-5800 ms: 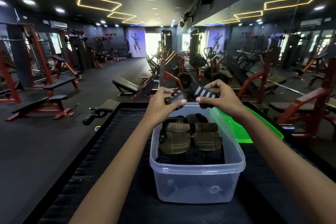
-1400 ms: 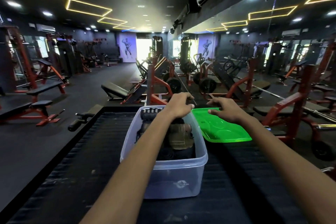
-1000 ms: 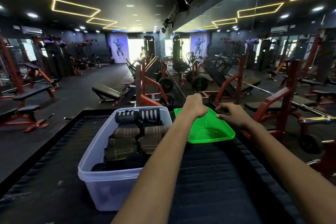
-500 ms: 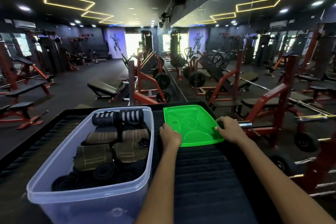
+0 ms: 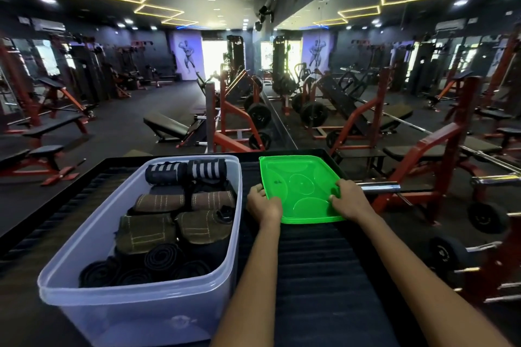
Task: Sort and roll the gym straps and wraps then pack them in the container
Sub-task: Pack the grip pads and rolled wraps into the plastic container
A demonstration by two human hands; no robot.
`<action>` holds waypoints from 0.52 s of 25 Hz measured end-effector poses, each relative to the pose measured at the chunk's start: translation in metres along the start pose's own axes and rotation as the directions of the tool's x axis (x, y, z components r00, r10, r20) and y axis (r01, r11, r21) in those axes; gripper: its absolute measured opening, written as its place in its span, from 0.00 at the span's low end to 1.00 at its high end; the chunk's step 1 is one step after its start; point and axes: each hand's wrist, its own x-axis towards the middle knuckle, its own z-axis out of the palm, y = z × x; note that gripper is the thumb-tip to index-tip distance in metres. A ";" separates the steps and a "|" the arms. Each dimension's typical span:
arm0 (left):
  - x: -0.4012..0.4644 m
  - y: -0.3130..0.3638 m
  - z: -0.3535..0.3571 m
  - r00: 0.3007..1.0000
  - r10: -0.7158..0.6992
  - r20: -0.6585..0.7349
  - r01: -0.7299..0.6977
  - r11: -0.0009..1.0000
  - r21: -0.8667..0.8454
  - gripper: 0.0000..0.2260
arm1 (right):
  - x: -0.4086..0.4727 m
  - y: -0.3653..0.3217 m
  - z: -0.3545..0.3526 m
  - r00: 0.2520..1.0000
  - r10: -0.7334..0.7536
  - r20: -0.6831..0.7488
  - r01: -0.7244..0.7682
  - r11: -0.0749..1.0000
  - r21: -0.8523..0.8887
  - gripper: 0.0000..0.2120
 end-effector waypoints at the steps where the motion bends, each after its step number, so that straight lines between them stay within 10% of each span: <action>1: -0.001 0.004 0.002 1.000 -0.007 -0.003 0.007 0.999 -0.036 0.22 | -0.002 0.000 -0.001 1.000 0.000 -0.007 0.000 1.000 0.013 0.19; 13: -0.024 0.055 -0.012 0.992 0.114 0.062 -0.116 0.993 0.022 0.17 | 0.004 0.002 -0.019 0.991 0.106 -0.081 -0.085 0.970 0.228 0.16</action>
